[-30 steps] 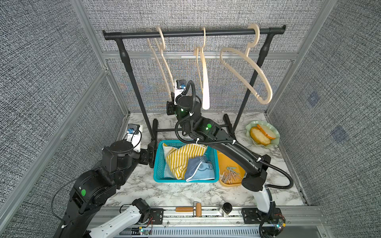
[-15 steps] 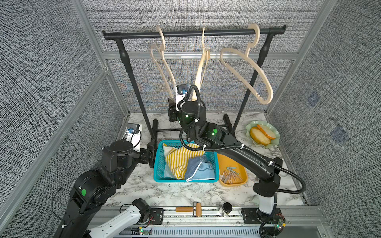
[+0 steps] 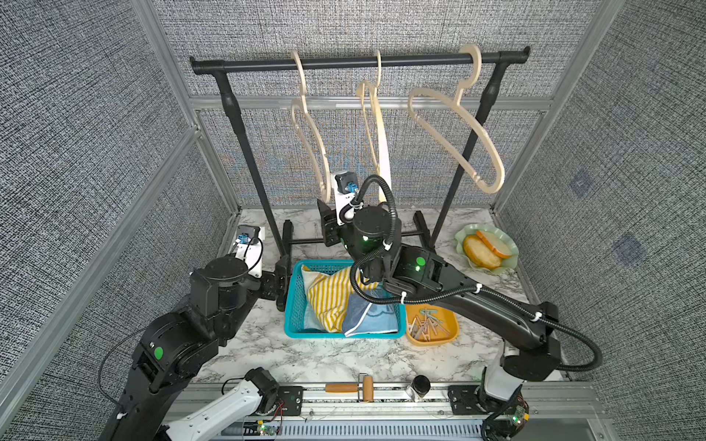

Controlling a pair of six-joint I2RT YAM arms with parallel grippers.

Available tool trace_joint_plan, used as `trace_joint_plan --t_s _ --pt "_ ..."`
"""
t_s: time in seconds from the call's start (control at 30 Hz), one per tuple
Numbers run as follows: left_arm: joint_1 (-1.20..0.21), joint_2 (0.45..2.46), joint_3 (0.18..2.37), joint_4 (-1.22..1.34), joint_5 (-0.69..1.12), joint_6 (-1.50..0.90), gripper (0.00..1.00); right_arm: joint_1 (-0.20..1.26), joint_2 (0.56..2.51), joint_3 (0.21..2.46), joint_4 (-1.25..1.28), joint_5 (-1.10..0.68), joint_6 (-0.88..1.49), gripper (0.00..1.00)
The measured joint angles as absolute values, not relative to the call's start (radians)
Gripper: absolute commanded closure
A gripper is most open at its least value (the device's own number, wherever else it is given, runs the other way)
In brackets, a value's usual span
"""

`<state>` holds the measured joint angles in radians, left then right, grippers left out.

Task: Remove the clothespins securing towels to the hanger
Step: Place the hanger on the clothesline.

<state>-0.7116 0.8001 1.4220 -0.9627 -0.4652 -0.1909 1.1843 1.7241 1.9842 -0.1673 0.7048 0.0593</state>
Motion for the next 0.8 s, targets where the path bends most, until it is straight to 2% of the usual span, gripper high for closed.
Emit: trace_joint_plan --t_s 0.27,0.6,0.8 --pt "-0.712 0.797 1.392 -0.922 -0.471 -0.191 0.20 1.223 1.633 1.864 -0.202 0.691 0.051 0.45" --pt "-0.712 0.807 1.326 -0.855 -0.494 -0.191 0.19 1.232 1.392 1.555 -0.235 0.606 0.104 0.45" --pt "-0.712 0.833 1.248 -0.771 -0.498 -0.183 0.18 1.093 1.145 1.287 -0.254 0.525 0.155 0.45"
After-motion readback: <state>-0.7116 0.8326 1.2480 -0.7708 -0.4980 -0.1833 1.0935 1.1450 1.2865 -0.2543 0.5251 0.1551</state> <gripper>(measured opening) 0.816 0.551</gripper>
